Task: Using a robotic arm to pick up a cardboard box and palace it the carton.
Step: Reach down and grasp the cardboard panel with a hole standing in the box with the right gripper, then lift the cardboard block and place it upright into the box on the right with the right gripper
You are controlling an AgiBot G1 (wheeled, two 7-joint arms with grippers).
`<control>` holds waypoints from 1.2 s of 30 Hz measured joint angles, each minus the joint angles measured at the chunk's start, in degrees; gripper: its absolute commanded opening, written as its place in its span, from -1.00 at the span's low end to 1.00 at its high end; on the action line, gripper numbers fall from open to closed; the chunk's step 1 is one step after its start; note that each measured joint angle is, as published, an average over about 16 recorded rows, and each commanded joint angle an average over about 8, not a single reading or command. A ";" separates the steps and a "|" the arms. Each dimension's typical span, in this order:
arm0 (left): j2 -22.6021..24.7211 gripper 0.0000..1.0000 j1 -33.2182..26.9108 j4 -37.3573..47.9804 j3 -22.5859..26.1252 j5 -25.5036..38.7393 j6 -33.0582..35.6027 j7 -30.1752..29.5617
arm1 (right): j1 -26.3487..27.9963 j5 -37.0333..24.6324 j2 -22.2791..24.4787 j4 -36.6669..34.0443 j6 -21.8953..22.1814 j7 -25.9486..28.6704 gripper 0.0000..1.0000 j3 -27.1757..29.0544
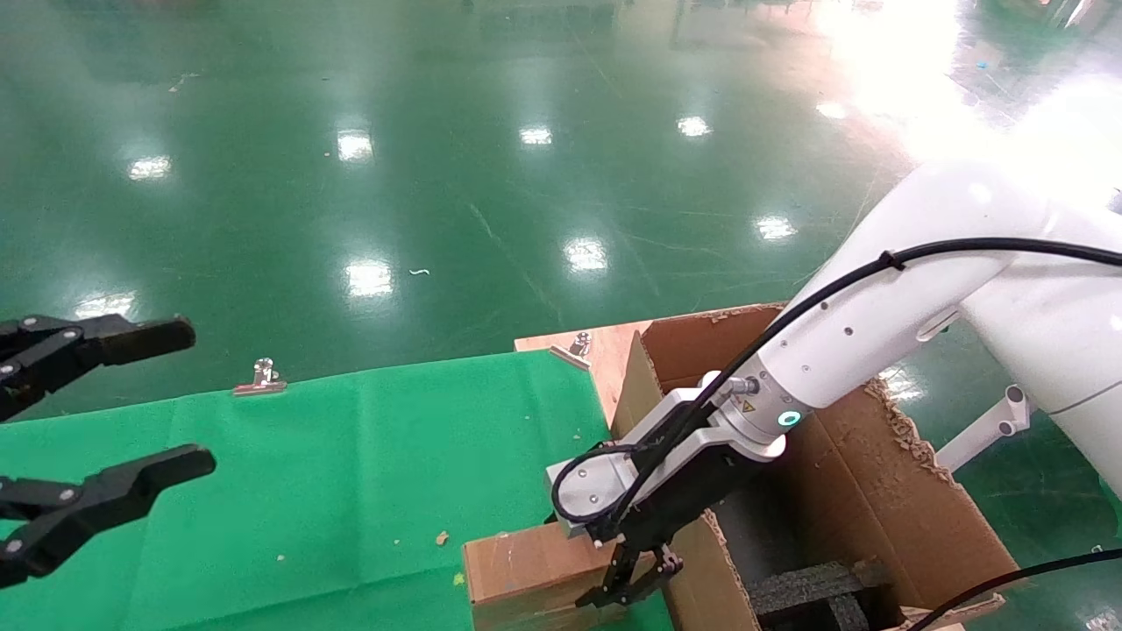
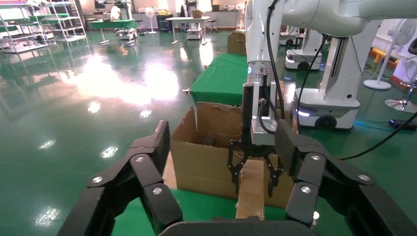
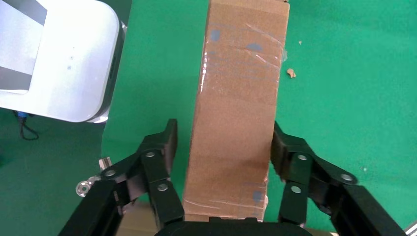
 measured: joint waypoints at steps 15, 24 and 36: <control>0.00 1.00 0.00 0.00 0.00 0.00 0.00 0.00 | -0.07 0.11 0.07 0.06 0.06 0.07 -1.00 0.11; 0.00 1.00 0.00 0.00 0.00 0.00 0.00 0.00 | 2.46 1.86 0.61 -1.30 -0.04 -0.68 -1.00 0.05; 0.00 1.00 0.00 0.00 0.00 0.00 0.00 0.00 | 15.73 6.00 0.42 -9.61 -0.67 -6.14 -1.00 -1.94</control>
